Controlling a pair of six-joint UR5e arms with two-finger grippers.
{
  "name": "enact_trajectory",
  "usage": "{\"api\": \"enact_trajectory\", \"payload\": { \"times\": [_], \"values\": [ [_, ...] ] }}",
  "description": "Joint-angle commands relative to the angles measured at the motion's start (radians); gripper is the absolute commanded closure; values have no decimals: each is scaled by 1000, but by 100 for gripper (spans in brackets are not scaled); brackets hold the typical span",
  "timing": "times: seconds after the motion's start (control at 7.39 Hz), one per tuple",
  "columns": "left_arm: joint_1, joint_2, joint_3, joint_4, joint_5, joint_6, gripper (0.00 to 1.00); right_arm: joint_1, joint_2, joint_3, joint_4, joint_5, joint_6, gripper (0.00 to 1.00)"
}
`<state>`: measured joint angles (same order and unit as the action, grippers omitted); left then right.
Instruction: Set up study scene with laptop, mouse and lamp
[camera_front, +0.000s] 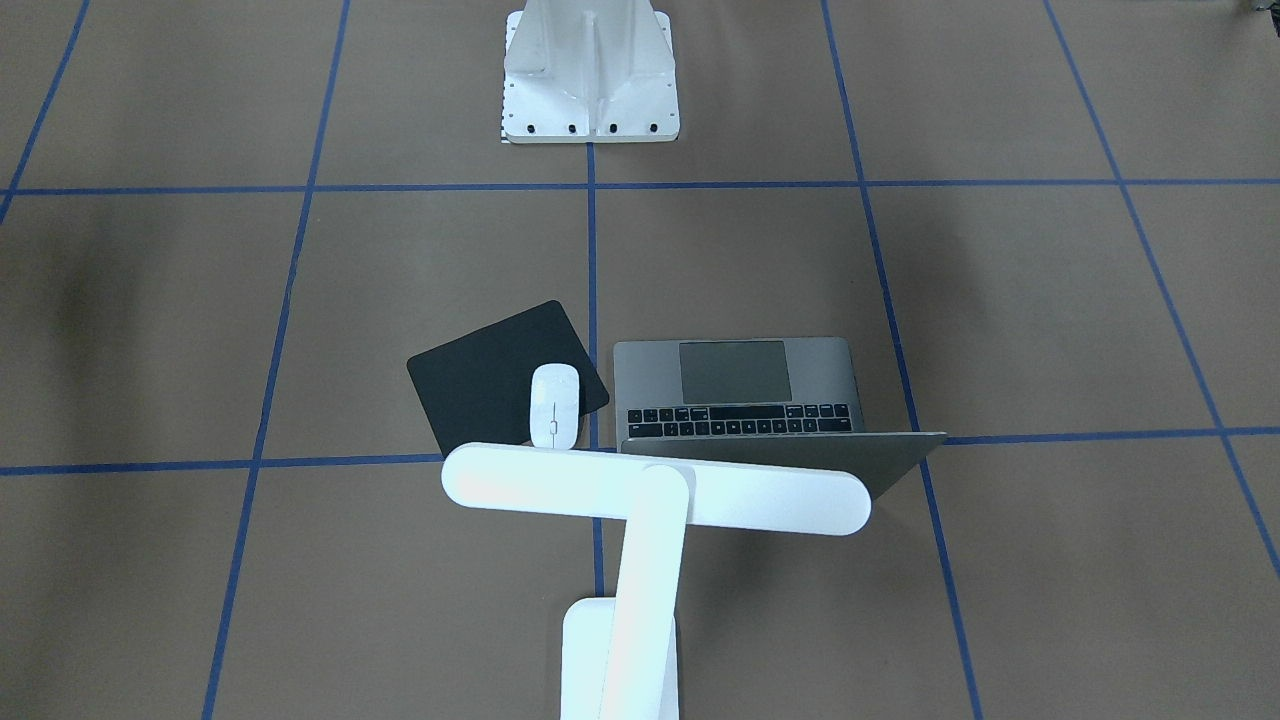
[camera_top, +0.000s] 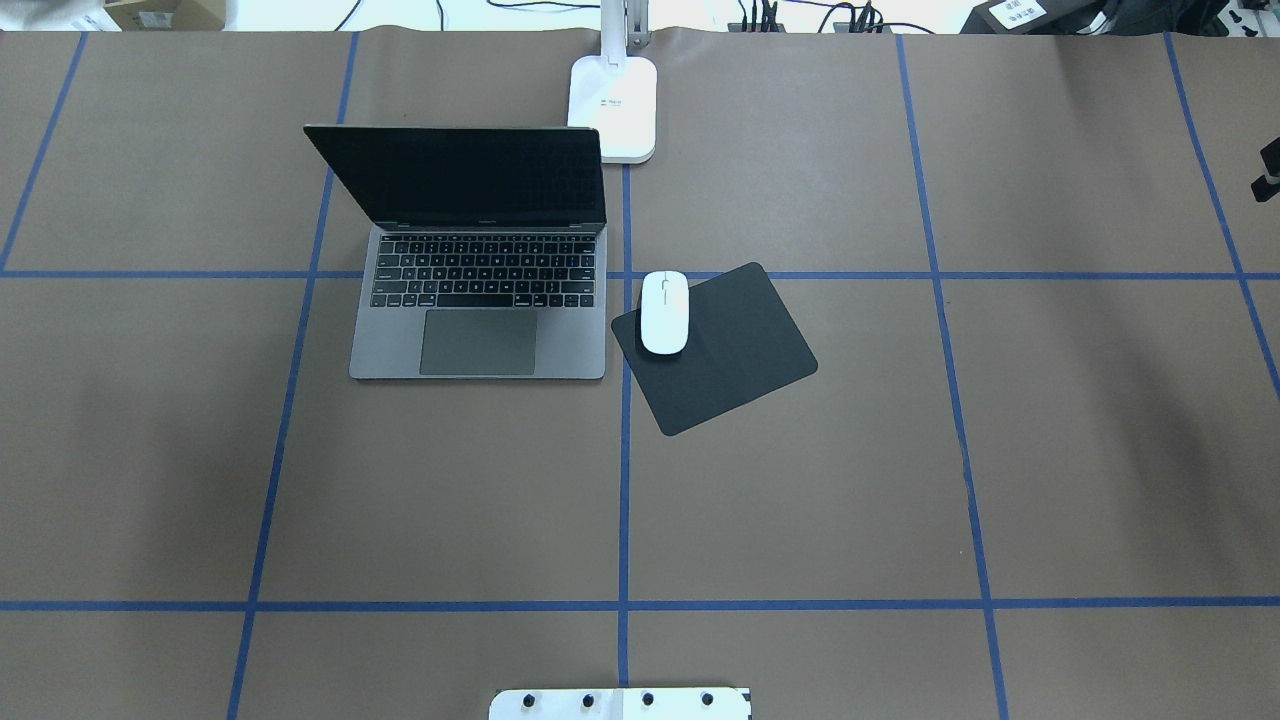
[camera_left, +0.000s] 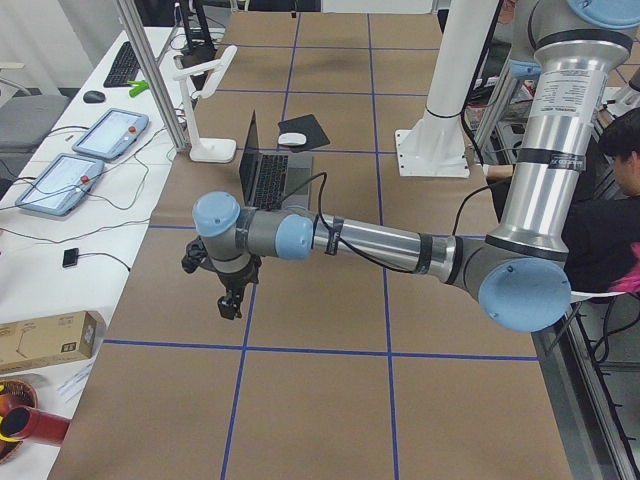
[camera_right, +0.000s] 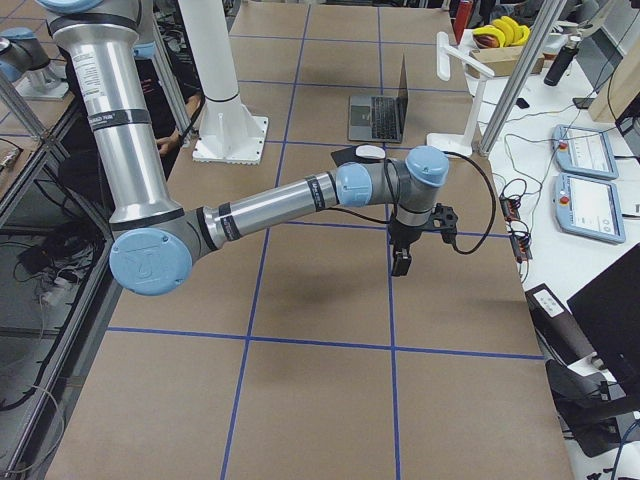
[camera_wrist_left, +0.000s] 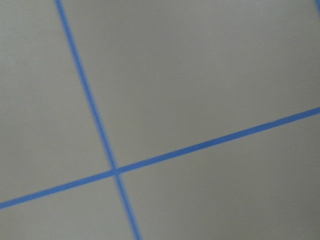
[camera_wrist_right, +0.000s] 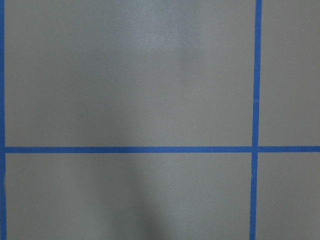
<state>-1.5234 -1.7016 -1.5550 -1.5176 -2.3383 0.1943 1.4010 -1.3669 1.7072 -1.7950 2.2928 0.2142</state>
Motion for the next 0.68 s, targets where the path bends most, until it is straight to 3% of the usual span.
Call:
{"api": "enact_trajectory", "payload": {
  "times": [0.0,0.54],
  "values": [
    [-41,121,15,-55,-3,48,0,3,-62,31,2,-1,-3,0],
    [-47,161,13,-95,-3,47,0,41,-172,94,51,5,-3,0]
  ]
}}
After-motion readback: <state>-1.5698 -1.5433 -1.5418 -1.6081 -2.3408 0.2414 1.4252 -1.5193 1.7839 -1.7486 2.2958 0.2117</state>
